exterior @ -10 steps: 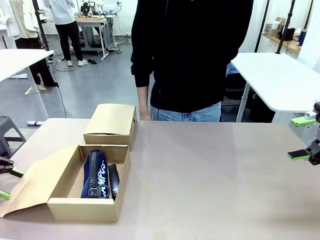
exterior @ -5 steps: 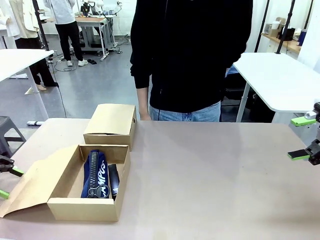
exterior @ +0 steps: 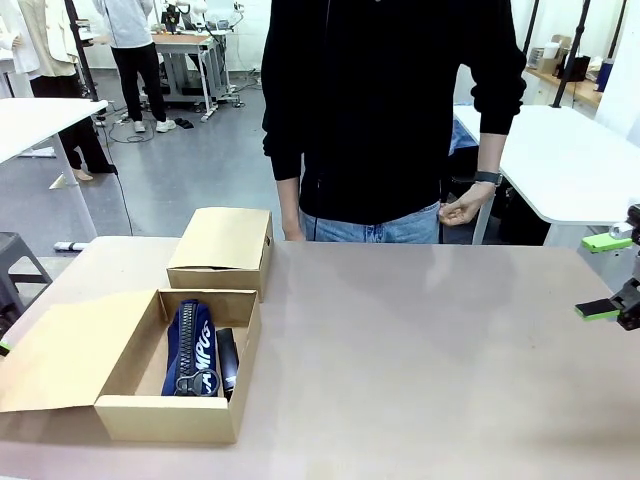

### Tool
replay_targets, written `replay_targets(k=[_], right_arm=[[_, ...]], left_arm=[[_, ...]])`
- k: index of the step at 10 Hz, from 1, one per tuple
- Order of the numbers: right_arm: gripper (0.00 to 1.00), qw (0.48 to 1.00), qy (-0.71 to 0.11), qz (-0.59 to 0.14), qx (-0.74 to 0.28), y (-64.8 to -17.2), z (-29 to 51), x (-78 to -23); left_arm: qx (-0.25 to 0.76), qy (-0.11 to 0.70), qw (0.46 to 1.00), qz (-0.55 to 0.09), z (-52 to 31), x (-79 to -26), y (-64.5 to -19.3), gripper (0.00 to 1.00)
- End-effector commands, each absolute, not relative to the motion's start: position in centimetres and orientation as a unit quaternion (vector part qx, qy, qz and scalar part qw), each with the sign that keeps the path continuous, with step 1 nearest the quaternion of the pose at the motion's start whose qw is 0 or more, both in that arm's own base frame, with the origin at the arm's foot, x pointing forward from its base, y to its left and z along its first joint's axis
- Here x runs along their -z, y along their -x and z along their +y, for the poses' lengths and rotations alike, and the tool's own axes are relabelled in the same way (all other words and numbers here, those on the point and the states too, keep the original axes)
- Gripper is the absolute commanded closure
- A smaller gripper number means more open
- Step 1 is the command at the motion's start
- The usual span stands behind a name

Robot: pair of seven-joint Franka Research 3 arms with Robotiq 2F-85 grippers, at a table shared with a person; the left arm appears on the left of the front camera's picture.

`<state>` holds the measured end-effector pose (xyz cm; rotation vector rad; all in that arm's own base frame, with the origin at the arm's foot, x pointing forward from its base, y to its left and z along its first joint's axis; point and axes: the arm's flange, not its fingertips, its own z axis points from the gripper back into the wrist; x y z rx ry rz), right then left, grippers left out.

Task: Place items inside the box.
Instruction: Close the lid of the Mailer Box closest to the robot.

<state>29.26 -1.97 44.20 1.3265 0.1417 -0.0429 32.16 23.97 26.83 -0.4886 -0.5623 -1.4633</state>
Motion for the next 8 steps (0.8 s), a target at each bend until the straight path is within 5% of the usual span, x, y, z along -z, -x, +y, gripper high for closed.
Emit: replay_targets(k=[1, 8], right_arm=[[0.0, 0.78, -0.622, 0.068, 0.024, -29.2, -2.0, -44.7], [0.0, 0.78, -0.622, 0.068, 0.024, -29.2, -2.0, -44.7]], left_arm=[[0.661, 0.211, 0.666, -0.275, 23.7, -26.4, -32.2, 0.0], [0.663, 0.27, 0.61, -0.339, 18.3, -25.4, -33.9, 0.0]])
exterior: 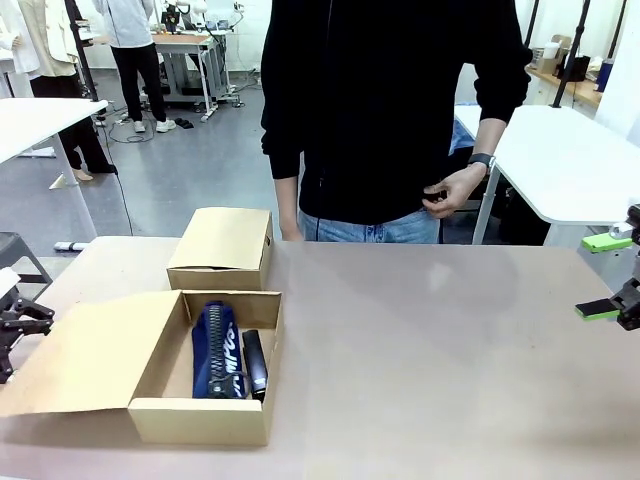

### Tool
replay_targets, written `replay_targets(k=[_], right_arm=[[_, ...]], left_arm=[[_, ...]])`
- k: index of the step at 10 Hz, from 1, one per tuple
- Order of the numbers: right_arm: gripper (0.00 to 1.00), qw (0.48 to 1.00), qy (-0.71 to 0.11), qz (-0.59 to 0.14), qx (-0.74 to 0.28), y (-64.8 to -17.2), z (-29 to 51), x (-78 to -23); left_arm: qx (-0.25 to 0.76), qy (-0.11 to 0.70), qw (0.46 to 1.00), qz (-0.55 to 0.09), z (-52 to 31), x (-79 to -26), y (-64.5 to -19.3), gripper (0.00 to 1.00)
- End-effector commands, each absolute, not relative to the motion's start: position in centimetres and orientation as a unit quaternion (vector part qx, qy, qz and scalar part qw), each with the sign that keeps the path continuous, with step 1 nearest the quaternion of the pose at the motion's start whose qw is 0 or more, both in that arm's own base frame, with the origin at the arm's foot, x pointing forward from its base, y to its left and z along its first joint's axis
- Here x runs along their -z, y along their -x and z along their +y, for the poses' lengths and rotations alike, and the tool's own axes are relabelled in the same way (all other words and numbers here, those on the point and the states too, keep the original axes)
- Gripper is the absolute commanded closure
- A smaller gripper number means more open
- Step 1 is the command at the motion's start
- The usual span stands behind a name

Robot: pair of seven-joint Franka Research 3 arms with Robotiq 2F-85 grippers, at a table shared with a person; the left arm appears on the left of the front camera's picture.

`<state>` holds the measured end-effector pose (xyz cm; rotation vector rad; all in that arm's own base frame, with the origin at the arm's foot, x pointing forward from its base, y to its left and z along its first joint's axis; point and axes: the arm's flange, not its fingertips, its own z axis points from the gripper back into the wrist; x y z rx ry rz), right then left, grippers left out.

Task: Place items inside the box.
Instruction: Close the lid of the Mailer Box closest to the robot.

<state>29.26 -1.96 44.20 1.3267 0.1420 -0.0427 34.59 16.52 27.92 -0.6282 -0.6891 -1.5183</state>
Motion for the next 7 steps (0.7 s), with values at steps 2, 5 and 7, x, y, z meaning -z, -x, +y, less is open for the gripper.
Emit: replay_targets(k=[2, 5, 7], right_arm=[[0.0, 0.78, -0.622, 0.068, 0.024, -29.2, -2.0, -44.7], [0.0, 0.78, -0.622, 0.068, 0.024, -29.2, -2.0, -44.7], [0.0, 0.78, -0.622, 0.068, 0.024, -29.2, -2.0, -44.7]], left_arm=[[0.645, 0.257, 0.604, -0.392, 19.0, -27.1, -33.9, 0.0], [0.637, 0.294, 0.539, -0.466, 16.7, -29.6, -32.9, 0.0], [0.636, 0.296, 0.514, -0.493, 13.4, -31.8, -32.5, 0.0]])
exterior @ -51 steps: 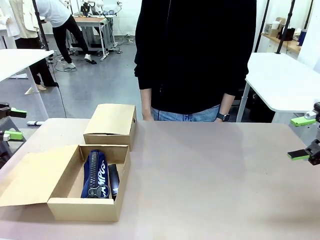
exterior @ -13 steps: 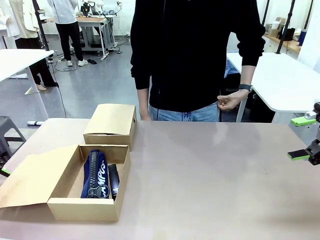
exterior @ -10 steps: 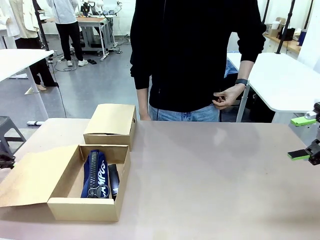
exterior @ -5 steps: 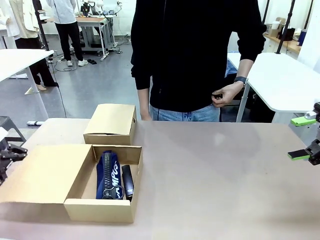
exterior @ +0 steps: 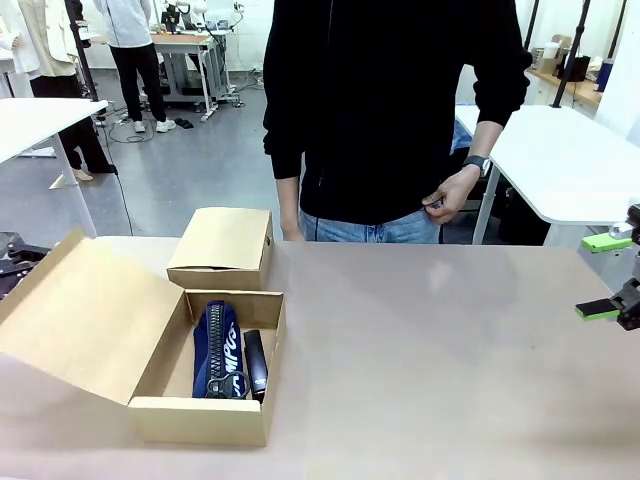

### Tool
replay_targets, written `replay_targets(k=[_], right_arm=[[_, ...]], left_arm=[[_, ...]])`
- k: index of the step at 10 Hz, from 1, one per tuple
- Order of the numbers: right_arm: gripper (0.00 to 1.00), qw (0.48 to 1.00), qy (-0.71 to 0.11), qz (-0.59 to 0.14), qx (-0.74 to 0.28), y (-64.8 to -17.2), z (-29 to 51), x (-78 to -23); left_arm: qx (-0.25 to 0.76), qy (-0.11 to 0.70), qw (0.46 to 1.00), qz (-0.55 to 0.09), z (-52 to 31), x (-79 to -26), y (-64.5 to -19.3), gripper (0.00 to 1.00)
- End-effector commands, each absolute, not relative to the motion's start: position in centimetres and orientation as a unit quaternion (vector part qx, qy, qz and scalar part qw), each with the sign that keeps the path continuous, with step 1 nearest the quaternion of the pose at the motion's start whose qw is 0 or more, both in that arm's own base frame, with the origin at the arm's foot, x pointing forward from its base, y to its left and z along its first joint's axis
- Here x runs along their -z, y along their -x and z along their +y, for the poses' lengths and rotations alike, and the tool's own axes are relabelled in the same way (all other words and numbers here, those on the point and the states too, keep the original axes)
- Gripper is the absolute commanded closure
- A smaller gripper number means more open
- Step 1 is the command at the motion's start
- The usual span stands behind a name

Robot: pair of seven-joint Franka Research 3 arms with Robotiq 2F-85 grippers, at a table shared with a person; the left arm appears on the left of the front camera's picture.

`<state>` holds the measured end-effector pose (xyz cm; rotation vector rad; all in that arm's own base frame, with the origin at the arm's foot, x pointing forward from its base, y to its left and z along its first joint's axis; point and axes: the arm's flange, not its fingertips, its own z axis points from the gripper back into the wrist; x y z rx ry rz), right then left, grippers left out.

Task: Place items inside the box.
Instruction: Close the lid of the Mailer Box closest to the robot.

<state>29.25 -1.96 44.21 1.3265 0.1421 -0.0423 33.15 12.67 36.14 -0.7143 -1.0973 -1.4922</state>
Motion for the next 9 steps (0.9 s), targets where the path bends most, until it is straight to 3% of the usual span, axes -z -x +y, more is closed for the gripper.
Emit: replay_targets(k=[1, 3, 9], right_arm=[[0.0, 0.78, -0.622, 0.068, 0.024, -29.2, -2.0, -44.7], [0.0, 0.78, -0.622, 0.068, 0.024, -29.2, -2.0, -44.7], [0.0, 0.78, -0.622, 0.068, 0.024, -29.2, -2.0, -44.7]], left_arm=[[0.632, 0.3, 0.501, -0.51, 11.4, -33.2, -32.5, 0.0], [0.625, 0.298, 0.47, -0.547, 6.0, -35.3, -33.5, 0.0], [0.569, 0.31, 0.536, -0.542, -8.9, -29.9, -34.8, 0.0]])
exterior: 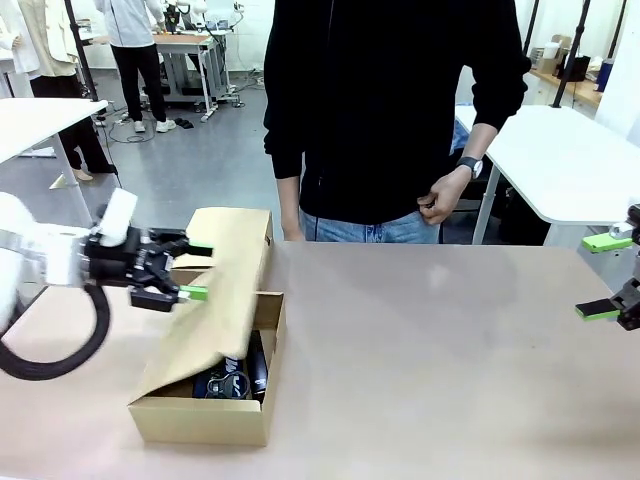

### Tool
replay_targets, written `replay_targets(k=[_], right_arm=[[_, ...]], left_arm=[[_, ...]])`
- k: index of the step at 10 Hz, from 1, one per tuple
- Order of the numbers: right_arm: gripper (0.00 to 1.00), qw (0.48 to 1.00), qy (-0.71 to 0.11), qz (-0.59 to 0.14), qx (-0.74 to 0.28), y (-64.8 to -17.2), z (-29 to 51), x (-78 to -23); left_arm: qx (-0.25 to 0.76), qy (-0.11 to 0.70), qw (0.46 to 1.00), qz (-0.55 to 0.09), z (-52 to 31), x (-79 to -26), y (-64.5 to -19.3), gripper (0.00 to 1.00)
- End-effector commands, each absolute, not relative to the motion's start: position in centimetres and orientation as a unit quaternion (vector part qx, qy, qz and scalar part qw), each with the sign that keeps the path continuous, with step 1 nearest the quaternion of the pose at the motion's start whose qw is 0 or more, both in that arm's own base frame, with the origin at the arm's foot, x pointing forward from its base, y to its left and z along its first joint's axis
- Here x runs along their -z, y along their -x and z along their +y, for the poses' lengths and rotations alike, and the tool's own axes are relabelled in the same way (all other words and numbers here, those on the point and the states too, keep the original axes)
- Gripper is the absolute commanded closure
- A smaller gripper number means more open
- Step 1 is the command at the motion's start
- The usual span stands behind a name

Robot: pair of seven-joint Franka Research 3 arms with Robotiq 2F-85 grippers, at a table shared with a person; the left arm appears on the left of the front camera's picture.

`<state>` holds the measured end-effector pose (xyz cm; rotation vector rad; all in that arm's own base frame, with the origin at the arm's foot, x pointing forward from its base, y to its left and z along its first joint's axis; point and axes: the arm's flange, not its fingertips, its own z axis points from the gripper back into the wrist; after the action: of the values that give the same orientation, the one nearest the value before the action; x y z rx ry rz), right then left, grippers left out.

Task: Place items inside the box.
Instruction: Close the lid of the Mailer Box closest to the robot.

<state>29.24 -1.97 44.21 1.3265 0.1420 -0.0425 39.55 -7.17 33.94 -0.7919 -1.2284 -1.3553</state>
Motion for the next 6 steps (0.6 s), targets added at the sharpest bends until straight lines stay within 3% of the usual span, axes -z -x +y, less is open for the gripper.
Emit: replay_targets(k=[1, 6], right_arm=[[0.0, 0.78, -0.622, 0.068, 0.024, -29.2, -2.0, -44.7], [0.0, 0.78, -0.622, 0.068, 0.024, -29.2, -2.0, -44.7]], left_arm=[[0.582, 0.297, 0.536, -0.535, -9.9, -29.0, -34.4, 0.0], [0.634, 0.268, 0.531, -0.494, -9.9, -25.7, -32.7, 0.0]])
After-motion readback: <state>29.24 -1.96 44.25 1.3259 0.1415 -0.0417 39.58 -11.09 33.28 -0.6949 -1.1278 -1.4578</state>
